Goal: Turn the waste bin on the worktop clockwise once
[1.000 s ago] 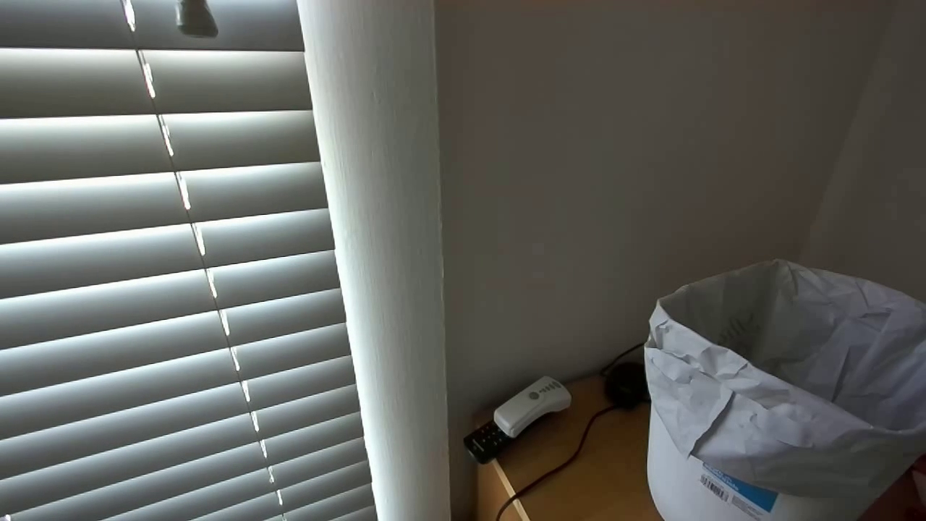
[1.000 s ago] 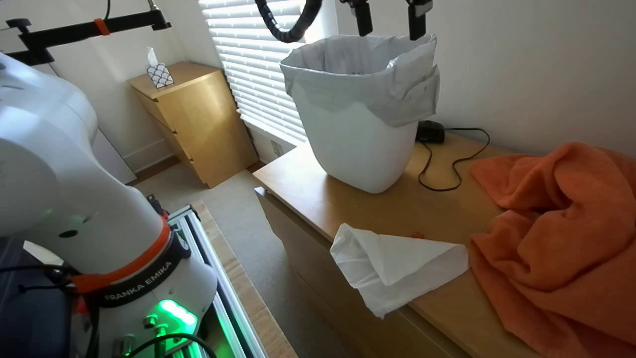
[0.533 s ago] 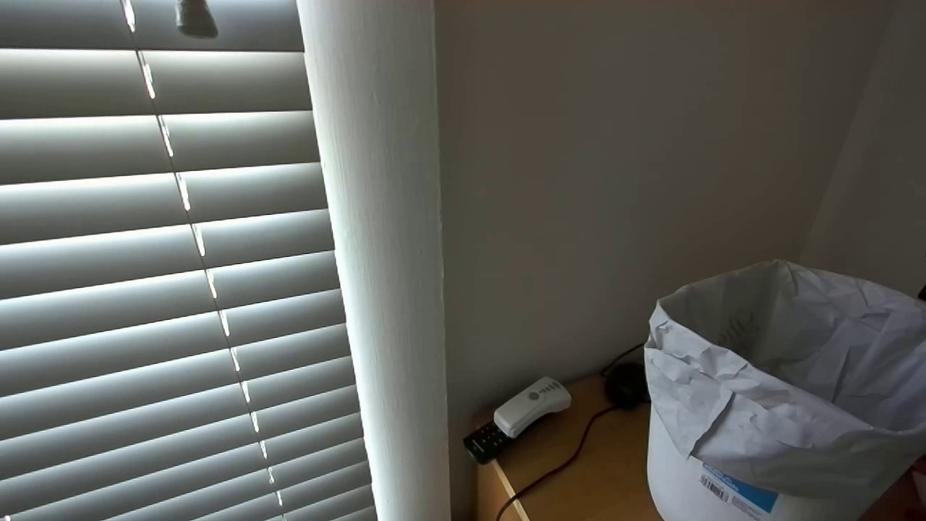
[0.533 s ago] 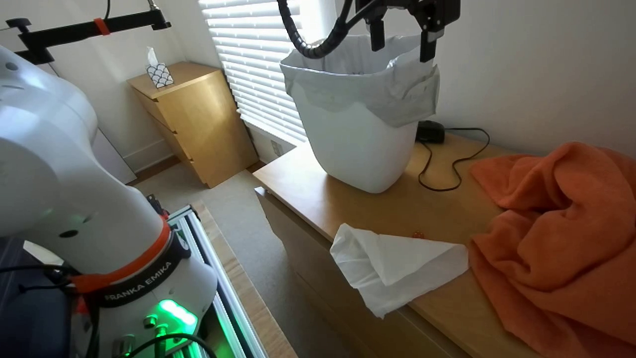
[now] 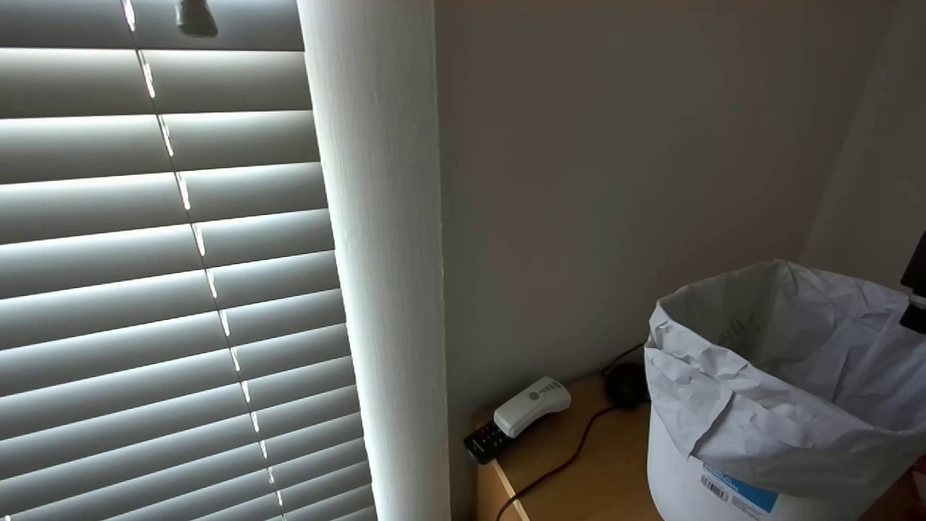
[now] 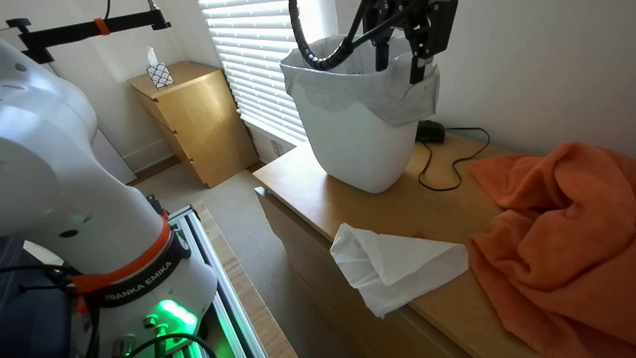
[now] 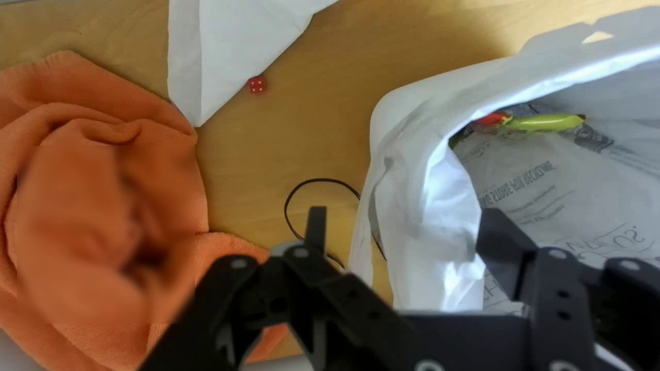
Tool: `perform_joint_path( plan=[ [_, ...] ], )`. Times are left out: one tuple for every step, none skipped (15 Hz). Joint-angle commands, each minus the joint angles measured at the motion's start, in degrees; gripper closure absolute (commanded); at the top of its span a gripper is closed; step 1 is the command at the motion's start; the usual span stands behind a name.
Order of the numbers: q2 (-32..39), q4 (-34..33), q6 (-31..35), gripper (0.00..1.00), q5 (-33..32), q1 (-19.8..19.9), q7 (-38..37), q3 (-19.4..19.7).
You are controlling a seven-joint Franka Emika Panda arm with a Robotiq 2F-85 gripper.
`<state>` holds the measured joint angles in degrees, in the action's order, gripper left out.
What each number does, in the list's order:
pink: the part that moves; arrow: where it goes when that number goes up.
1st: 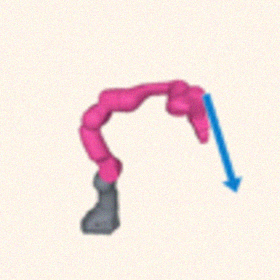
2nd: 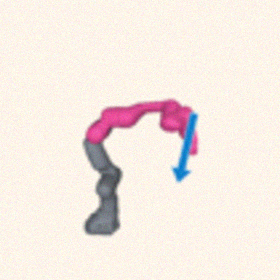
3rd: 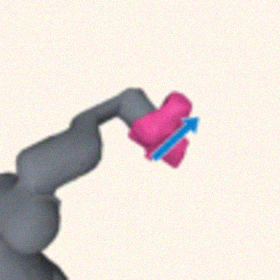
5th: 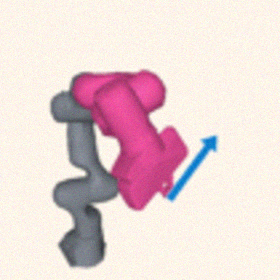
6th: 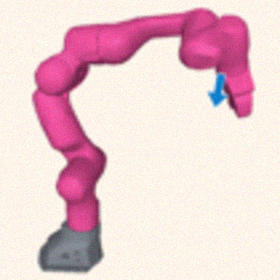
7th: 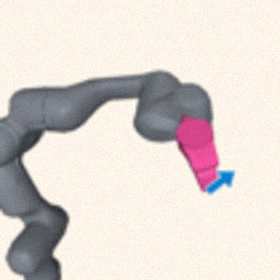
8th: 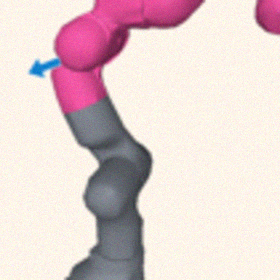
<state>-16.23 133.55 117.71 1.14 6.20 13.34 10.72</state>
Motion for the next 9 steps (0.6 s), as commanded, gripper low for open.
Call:
perform_joint_path(
  plan=[
    [1.43, -1.41, -3.09, 0.55, -1.18, 0.41, -2.94, -1.19],
    [1.63, -1.68, -4.37, 0.64, -1.42, 0.37, -3.73, -1.49],
    [1.65, -1.70, -4.93, 0.71, -1.87, 0.44, -5.05, -1.89],
    [1.46, -1.51, -5.60, 0.77, -1.73, 0.43, -7.01, -2.35],
    [1.51, -1.70, -6.81, 0.86, -2.09, 0.38, -8.31, -2.80],
    [1.31, -1.51, -7.80, 0.93, -2.25, 0.23, -10.02, -3.40],
    [1.25, -1.55, -8.77, 1.00, -2.57, 0.13, -11.05, -3.80],
    [1.17, -1.47, -9.59, 1.00, -2.85, 0.05, -12.39, -4.25],
    [1.16, -1.51, -10.67, 1.00, -2.85, -0.05, -13.49, -4.64]
  ],
)
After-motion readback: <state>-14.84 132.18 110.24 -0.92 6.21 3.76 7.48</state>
